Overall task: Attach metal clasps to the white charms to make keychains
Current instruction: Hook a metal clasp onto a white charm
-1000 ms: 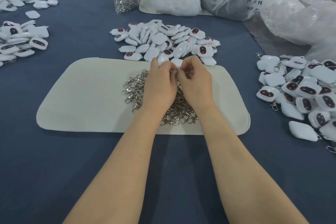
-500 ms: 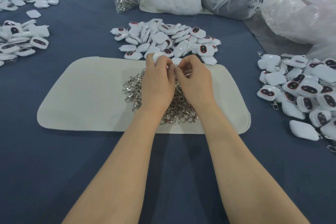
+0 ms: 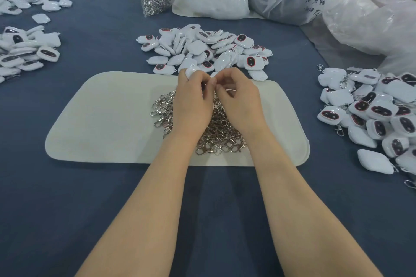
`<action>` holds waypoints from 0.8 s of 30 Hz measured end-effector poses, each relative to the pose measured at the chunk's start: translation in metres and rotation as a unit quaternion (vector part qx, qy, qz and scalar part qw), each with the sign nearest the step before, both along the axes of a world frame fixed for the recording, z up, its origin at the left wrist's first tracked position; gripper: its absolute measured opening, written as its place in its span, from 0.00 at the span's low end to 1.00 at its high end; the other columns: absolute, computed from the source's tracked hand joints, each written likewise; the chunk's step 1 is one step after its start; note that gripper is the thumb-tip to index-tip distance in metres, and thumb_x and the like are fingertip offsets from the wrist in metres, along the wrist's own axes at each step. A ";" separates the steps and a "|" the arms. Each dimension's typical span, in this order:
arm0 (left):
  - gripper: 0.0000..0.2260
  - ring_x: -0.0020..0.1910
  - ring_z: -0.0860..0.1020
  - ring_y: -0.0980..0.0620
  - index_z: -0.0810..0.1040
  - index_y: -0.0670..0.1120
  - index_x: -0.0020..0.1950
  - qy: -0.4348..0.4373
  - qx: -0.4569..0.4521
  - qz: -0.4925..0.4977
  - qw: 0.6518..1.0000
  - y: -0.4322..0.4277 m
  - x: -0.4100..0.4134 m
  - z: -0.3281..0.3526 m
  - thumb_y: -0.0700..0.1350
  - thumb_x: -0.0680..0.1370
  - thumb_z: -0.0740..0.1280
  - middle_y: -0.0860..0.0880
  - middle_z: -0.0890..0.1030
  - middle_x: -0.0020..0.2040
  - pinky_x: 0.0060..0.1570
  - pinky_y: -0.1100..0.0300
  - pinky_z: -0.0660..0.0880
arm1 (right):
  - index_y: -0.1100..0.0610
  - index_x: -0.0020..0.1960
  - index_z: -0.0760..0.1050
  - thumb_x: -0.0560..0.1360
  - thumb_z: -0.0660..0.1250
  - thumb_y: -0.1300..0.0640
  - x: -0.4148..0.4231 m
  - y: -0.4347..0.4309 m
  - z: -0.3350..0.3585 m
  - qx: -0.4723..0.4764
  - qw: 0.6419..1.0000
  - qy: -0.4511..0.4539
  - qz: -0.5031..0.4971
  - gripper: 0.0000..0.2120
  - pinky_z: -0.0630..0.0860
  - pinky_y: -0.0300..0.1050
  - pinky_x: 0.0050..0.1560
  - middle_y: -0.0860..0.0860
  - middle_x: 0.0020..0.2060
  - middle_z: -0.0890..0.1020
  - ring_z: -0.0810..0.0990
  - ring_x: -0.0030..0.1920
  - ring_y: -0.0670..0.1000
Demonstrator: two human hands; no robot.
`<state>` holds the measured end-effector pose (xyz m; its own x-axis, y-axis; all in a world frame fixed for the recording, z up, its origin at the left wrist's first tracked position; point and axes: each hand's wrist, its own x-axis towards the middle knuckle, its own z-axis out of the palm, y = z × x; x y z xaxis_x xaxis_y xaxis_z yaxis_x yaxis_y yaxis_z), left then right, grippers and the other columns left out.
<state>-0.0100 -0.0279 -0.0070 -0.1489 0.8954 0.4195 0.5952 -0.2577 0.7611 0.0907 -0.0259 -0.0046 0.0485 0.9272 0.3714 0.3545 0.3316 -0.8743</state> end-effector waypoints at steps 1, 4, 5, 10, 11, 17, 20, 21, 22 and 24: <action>0.08 0.40 0.71 0.54 0.77 0.42 0.50 -0.010 -0.002 0.000 1.000 0.000 0.000 0.000 0.45 0.80 0.63 0.45 0.71 0.53 0.47 0.57 0.72 | 0.51 0.44 0.73 0.75 0.64 0.66 0.000 0.000 0.000 -0.004 1.000 0.001 0.003 0.10 0.74 0.34 0.46 0.41 0.40 0.79 0.77 0.43 0.44; 0.06 0.39 0.70 0.63 0.77 0.44 0.49 -0.034 -0.004 -0.005 0.999 0.001 0.000 -0.001 0.46 0.79 0.64 0.46 0.73 0.52 0.47 0.62 0.71 | 0.49 0.42 0.72 0.75 0.64 0.66 0.001 0.001 0.000 -0.027 0.999 0.028 0.001 0.12 0.76 0.38 0.49 0.46 0.40 0.79 0.79 0.45 0.48; 0.06 0.38 0.70 0.64 0.77 0.44 0.48 -0.038 -0.004 -0.008 0.999 0.001 0.000 -0.001 0.46 0.79 0.64 0.46 0.73 0.51 0.46 0.63 0.70 | 0.49 0.42 0.72 0.75 0.65 0.66 0.001 0.002 -0.001 -0.037 0.999 0.037 -0.001 0.12 0.76 0.40 0.49 0.47 0.40 0.80 0.79 0.45 0.49; 0.05 0.37 0.71 0.63 0.79 0.46 0.48 -0.039 -0.017 -0.017 0.999 0.003 0.001 -0.003 0.46 0.78 0.66 0.47 0.73 0.50 0.42 0.69 0.68 | 0.48 0.40 0.71 0.74 0.65 0.64 -0.001 0.001 -0.002 -0.032 0.997 0.055 -0.050 0.12 0.74 0.34 0.45 0.44 0.38 0.78 0.77 0.42 0.45; 0.04 0.37 0.72 0.63 0.79 0.46 0.48 -0.040 -0.018 -0.020 0.999 0.003 0.001 -0.003 0.45 0.78 0.66 0.48 0.72 0.50 0.43 0.68 0.69 | 0.48 0.40 0.71 0.74 0.65 0.64 -0.001 0.001 -0.002 -0.027 0.996 0.055 -0.059 0.12 0.73 0.31 0.43 0.43 0.37 0.77 0.76 0.41 0.43; 0.03 0.37 0.73 0.64 0.77 0.49 0.45 -0.052 -0.027 -0.018 0.998 0.003 0.001 -0.002 0.42 0.77 0.65 0.51 0.71 0.48 0.40 0.79 0.67 | 0.53 0.44 0.72 0.75 0.66 0.64 -0.002 -0.001 -0.003 -0.013 0.998 0.025 -0.064 0.07 0.71 0.27 0.40 0.41 0.36 0.76 0.73 0.35 0.35; 0.04 0.38 0.73 0.64 0.77 0.49 0.46 -0.048 -0.035 -0.018 0.998 0.003 0.001 -0.003 0.42 0.78 0.65 0.50 0.72 0.49 0.40 0.80 0.66 | 0.54 0.43 0.72 0.74 0.66 0.65 -0.002 -0.001 -0.002 -0.015 0.998 0.023 -0.061 0.07 0.71 0.28 0.41 0.41 0.36 0.76 0.73 0.35 0.35; 0.04 0.38 0.73 0.63 0.78 0.49 0.47 -0.046 -0.038 -0.018 0.998 0.003 0.001 -0.003 0.42 0.78 0.64 0.50 0.72 0.49 0.40 0.80 0.66 | 0.54 0.43 0.72 0.74 0.66 0.65 -0.002 -0.001 -0.002 -0.015 0.998 0.022 -0.060 0.07 0.71 0.28 0.40 0.41 0.36 0.76 0.73 0.35 0.35; 0.04 0.39 0.73 0.63 0.78 0.48 0.48 -0.043 -0.041 -0.016 0.998 0.003 0.001 -0.003 0.42 0.78 0.64 0.49 0.72 0.50 0.40 0.79 0.66 | 0.54 0.43 0.72 0.74 0.66 0.65 -0.002 -0.001 -0.002 -0.013 0.998 0.021 -0.061 0.07 0.71 0.28 0.40 0.41 0.36 0.76 0.73 0.35 0.35; 0.04 0.39 0.72 0.60 0.78 0.48 0.48 -0.040 -0.040 -0.011 0.998 0.004 0.001 -0.003 0.42 0.78 0.64 0.50 0.72 0.49 0.40 0.76 0.66 | 0.54 0.44 0.72 0.74 0.66 0.65 -0.002 -0.001 -0.002 -0.008 0.998 0.020 -0.062 0.07 0.71 0.28 0.40 0.41 0.36 0.76 0.73 0.35 0.35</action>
<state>-0.0085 -0.0241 -0.0095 -0.1592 0.9293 0.3333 0.5259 -0.2059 0.8253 0.0888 -0.0268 -0.0069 0.1781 0.9189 0.3520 0.3563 0.2732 -0.8935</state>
